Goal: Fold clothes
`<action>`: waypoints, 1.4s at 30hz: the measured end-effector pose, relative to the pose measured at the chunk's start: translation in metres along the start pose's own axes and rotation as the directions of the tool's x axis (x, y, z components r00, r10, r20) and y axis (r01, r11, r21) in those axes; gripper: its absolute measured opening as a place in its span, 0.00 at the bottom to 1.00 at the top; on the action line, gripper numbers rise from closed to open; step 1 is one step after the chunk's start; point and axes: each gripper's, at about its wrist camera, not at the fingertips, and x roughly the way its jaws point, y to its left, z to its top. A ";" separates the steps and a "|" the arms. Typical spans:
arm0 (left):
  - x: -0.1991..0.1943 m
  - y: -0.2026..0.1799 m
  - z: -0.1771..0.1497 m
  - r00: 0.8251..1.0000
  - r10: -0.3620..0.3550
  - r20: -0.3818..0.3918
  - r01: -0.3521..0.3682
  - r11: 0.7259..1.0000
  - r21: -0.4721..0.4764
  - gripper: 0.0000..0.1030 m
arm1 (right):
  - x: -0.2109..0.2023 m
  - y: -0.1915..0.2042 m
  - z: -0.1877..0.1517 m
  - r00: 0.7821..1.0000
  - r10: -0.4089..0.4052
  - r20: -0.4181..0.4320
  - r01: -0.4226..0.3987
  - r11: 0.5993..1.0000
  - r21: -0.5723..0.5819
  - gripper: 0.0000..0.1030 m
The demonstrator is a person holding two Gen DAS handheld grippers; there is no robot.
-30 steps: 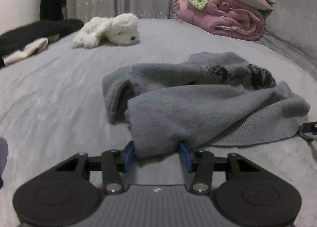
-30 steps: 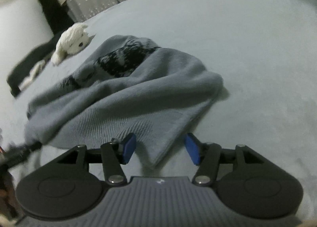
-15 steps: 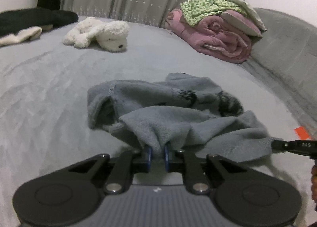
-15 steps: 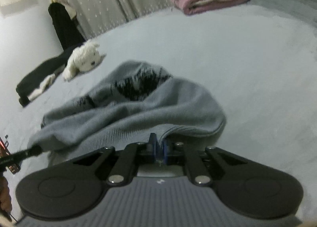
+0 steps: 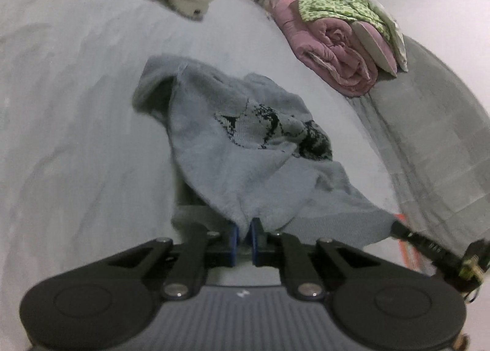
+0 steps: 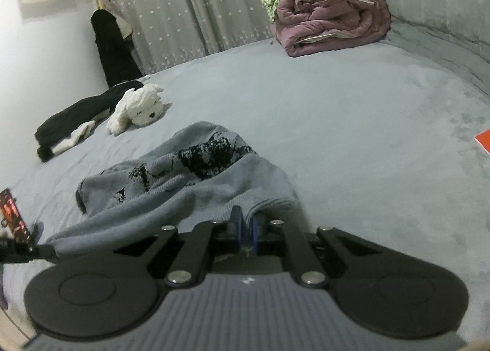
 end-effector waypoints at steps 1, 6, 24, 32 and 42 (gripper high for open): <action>-0.003 0.002 -0.002 1.000 -0.023 -0.009 0.023 1.000 -0.020 0.08 | -0.004 -0.001 -0.001 1.000 0.010 -0.005 -0.010 1.000 0.000 0.07; -0.019 0.012 -0.005 0.992 -0.127 -0.025 0.123 0.983 -0.134 0.07 | -0.028 -0.011 -0.001 0.999 0.045 -0.001 -0.045 0.999 0.006 0.07; -0.012 0.041 0.002 0.998 0.052 -0.039 -0.058 0.986 -0.157 0.09 | 0.010 -0.015 -0.022 0.970 -0.019 -0.241 -0.007 0.994 -0.106 0.08; -0.007 0.035 -0.008 0.992 0.060 -0.107 -0.061 0.998 -0.009 0.46 | 0.015 -0.013 -0.025 0.971 -0.059 -0.233 0.021 0.986 -0.163 0.33; 0.028 0.001 -0.009 0.994 -0.026 -0.107 0.037 0.994 0.100 0.44 | 0.012 0.020 -0.019 0.992 -0.007 -0.129 -0.025 0.970 -0.240 0.46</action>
